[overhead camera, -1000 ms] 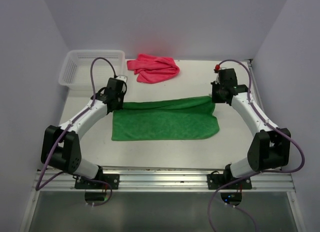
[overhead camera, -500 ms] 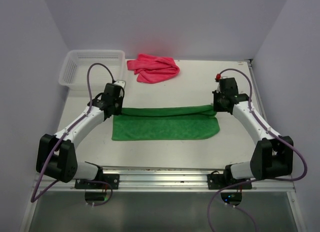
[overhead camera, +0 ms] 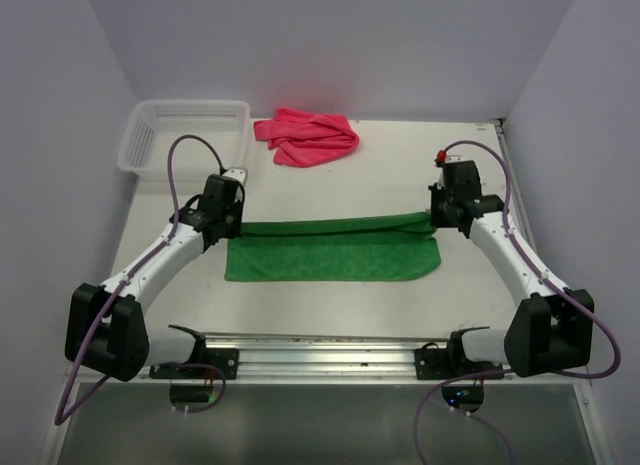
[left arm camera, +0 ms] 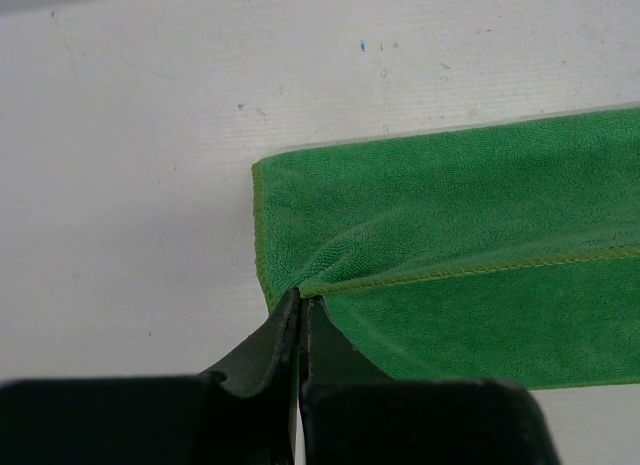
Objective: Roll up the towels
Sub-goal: Fold the towel
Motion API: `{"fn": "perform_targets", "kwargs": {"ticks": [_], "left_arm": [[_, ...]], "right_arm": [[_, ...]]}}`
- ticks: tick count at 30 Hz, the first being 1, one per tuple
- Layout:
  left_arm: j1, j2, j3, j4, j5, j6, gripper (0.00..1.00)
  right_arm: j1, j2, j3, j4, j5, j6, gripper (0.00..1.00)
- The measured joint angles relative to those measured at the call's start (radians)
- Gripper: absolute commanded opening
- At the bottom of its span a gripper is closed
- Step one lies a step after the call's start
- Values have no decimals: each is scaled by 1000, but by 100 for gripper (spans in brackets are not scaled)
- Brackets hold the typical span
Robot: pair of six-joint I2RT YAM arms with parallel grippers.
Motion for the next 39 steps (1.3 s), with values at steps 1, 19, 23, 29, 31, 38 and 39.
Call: {"fn": "perform_targets", "kwargs": {"ticks": [1,19,23,29,31,38,39], "left_arm": [[0,-3,-1,0,0,-2,0],[0,-7,-18,-7,14,-53,0],[-2,-10,-34,-10,23,-64,0],[-25,-10,-58,-21,23,-82,0],[-32,-9,-61,-31,23,-89,0],[-73,-10,-62,-49,-2,-108,0],[-80,-10,-62,-52,-6,-109,3]], "right_arm": [[0,0,-2,0,5,0,0],[1,-48,-72,-48,23,40,0],[1,-81,-96,-57,19,55,0],[2,-104,-121,-59,19,73,0],[4,-104,-135,-60,19,79,0],[16,-105,-161,-64,12,95,4],[17,-105,-162,-65,6,96,5]]}}
